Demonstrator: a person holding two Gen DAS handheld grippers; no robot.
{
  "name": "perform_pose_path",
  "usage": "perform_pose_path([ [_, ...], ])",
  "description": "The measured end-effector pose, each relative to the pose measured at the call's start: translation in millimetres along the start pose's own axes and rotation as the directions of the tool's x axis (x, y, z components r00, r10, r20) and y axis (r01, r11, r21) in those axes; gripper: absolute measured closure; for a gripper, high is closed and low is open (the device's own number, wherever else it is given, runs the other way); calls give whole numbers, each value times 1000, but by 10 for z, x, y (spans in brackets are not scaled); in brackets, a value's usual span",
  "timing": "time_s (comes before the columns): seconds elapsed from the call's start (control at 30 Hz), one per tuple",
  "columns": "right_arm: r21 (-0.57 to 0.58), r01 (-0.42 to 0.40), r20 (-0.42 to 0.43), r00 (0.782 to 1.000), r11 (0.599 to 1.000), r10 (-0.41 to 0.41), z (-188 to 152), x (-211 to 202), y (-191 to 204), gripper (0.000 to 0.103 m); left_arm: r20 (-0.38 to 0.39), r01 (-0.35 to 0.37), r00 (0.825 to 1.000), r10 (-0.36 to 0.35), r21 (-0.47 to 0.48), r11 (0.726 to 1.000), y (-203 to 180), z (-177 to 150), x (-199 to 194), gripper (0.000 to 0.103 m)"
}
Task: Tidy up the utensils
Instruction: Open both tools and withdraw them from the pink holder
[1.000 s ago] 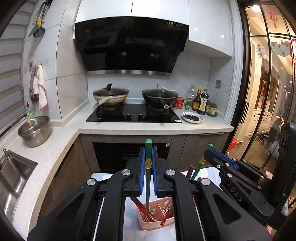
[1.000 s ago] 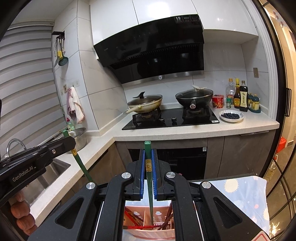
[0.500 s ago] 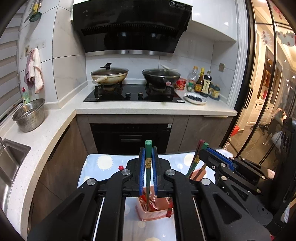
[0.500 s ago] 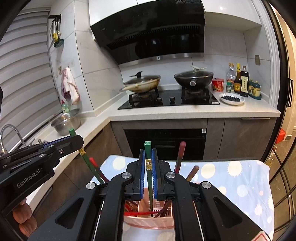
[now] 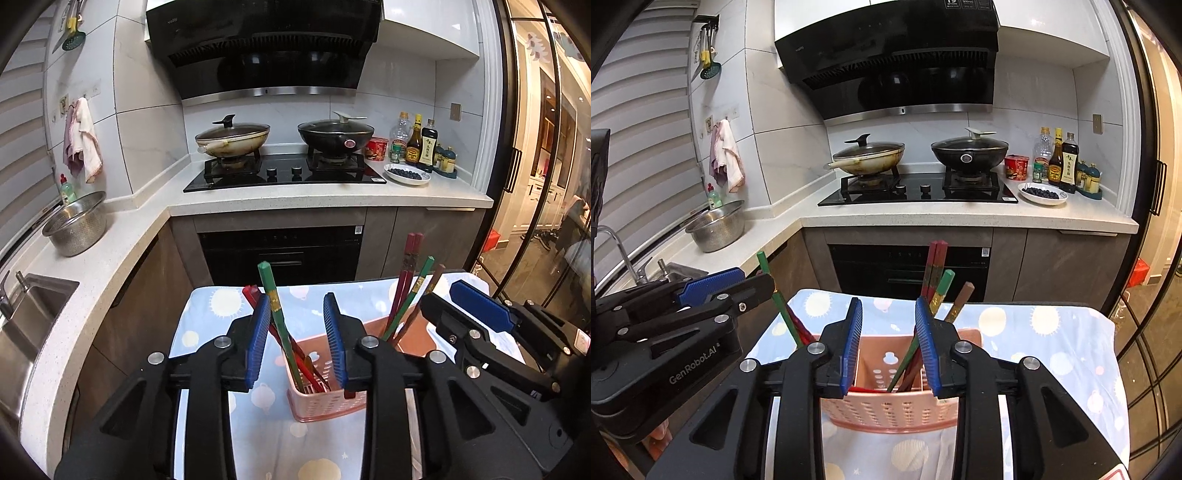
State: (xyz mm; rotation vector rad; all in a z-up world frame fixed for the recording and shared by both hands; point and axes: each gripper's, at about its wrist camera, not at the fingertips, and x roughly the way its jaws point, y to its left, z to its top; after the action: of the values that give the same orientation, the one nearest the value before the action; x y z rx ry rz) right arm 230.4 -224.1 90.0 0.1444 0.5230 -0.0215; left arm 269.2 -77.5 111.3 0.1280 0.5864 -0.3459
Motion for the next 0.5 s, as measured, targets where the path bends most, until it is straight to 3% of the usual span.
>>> perform_pose_path([
  [0.43, 33, 38, -52, 998, 999, -36, -367, -241, -157, 69, -4, 5, 1000, -5, -15, 1000, -41, -317, -208, 70],
  [0.5, 25, 55, -57, 997, 998, -53, -443, -288, -166, 69, -10, 4, 1000, -4, -19, 1000, -53, -396, -233, 65],
])
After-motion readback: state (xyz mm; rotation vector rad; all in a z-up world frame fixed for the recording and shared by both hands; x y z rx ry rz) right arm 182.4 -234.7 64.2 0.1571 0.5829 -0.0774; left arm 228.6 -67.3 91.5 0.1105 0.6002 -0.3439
